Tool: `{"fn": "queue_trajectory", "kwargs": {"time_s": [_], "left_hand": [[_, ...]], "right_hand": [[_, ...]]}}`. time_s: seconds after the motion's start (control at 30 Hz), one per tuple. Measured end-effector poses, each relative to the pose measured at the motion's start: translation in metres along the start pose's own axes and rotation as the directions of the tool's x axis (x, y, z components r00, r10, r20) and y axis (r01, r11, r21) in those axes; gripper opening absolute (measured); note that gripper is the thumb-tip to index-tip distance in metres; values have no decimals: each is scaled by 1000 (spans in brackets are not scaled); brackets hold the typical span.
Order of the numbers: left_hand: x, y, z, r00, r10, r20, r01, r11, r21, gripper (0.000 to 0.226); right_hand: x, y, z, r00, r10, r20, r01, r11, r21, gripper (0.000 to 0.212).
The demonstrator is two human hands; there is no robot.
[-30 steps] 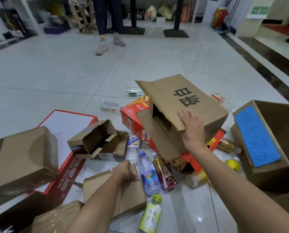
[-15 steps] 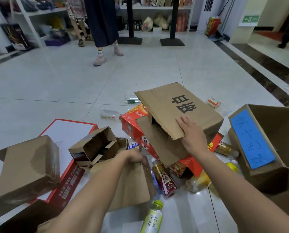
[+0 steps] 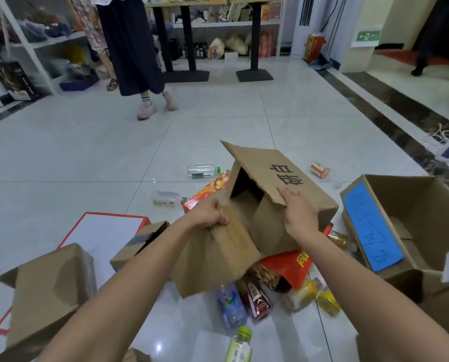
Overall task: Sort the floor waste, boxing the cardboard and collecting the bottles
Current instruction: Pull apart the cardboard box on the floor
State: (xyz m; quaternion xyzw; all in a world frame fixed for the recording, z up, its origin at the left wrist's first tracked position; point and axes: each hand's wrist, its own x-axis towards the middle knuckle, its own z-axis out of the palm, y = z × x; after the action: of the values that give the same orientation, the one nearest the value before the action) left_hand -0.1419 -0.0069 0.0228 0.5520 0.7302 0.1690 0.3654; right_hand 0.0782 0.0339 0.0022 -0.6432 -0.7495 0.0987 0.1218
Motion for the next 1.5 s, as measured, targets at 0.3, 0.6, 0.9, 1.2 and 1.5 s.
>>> {"fn": "queue_trajectory", "kwargs": {"time_s": [0.3, 0.6, 0.9, 1.2, 1.5], "left_hand": [[-97, 165, -103, 897, 441, 19, -392, 775, 496, 44], [-202, 384, -210, 821, 561, 103, -523, 669, 528, 26], [-288, 544, -149, 508, 654, 561, -847, 261, 463, 18], [-377, 560, 14, 177, 448, 876, -936, -197, 290, 39], [-384, 526, 96, 97, 138, 986, -940, -313, 136, 42]], "right_hand": [[-20, -8, -208, 897, 441, -22, -379, 795, 474, 36], [-95, -13, -463, 749, 650, -131, -432, 628, 647, 35], [-310, 42, -562, 186, 979, -83, -583, 178, 793, 41], [-500, 71, -497, -526, 813, 252, -331, -468, 820, 52], [-528, 72, -462, -680, 562, 470, 97, -566, 819, 50]]}}
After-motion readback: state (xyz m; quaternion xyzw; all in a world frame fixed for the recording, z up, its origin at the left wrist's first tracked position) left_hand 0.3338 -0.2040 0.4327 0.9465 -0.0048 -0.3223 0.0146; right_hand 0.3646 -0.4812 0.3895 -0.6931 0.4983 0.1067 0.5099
